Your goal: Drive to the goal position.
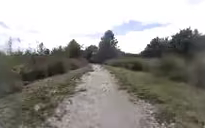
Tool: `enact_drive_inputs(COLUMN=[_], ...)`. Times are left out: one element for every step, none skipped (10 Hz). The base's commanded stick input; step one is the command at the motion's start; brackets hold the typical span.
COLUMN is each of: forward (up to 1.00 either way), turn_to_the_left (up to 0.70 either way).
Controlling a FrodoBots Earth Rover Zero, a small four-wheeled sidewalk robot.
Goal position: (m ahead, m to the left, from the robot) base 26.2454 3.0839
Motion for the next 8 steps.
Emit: enact_drive_inputs(forward=[0.85,0.85,0.85,0.85,0.85,0.85,0.85,0.85], turn_to_the_left=[0.00,0.00,0.00,0.00,0.00,0.00,0.00,0.00])
